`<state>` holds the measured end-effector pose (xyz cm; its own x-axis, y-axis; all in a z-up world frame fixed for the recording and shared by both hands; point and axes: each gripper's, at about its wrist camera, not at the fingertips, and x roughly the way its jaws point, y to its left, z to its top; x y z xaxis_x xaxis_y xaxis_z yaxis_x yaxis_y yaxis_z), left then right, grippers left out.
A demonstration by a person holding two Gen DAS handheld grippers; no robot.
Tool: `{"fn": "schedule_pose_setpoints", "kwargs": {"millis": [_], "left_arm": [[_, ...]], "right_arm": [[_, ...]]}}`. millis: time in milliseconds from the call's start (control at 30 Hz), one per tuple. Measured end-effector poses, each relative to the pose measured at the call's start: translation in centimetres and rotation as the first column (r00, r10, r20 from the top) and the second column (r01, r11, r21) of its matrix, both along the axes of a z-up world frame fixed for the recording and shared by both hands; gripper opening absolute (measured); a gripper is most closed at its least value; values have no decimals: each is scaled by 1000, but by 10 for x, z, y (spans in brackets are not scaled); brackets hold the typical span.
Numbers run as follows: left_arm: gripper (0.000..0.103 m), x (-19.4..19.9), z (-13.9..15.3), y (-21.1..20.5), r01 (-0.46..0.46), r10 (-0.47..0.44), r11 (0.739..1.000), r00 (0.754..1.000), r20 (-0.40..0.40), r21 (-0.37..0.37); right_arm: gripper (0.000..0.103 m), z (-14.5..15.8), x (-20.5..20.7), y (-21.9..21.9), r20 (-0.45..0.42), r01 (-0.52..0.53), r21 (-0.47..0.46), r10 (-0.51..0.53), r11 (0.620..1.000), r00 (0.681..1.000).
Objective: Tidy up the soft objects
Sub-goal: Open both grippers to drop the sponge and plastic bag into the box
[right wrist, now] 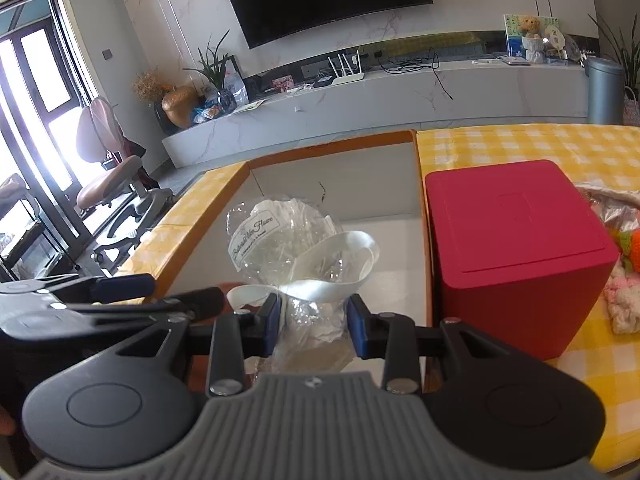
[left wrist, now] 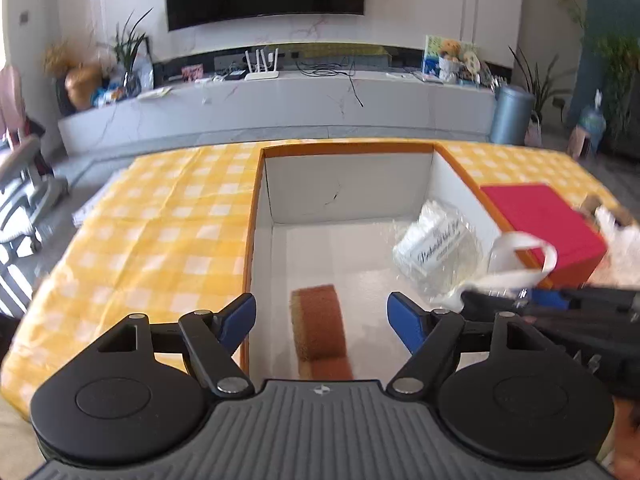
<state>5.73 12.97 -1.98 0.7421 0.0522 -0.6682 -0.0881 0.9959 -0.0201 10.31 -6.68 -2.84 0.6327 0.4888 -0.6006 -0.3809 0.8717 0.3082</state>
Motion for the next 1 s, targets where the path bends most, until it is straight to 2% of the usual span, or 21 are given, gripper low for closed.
{"fn": "schedule_pose_setpoints", "kwargs": {"millis": [133,300,400,467,600,633,767,1000], "left_arm": [[90,-5,15,15,-54,60,995,996,67,-81],[90,-3,19,19,-68,76,993,993,88,-93],[90,-2,15,17,-58,66,994,994,82,-89],[90,-2,14,16,-49,56,995,995,84,-87],[90,-3,15,15,-40,49,995,994,95,-94],[90,-3,16,16,-41,51,994,994,100,-99],[90,-7,20,14,-10,23,995,991,135,-99],[90,-13,28,8,6,19,992,980,197,-127]], "right_arm": [[35,-3,-4,5,8,-17,-60,18,998,1000],[37,-6,-10,19,34,-36,-157,41,987,999],[44,-7,-11,22,44,-44,-179,53,983,998],[69,-6,-12,21,46,-49,-156,56,987,997],[83,1,-17,19,71,-73,-118,82,990,994],[91,3,-19,21,83,-75,-117,85,990,993],[98,10,-24,20,126,-89,-100,101,991,987],[100,23,-26,8,153,-74,-65,84,995,985]]}}
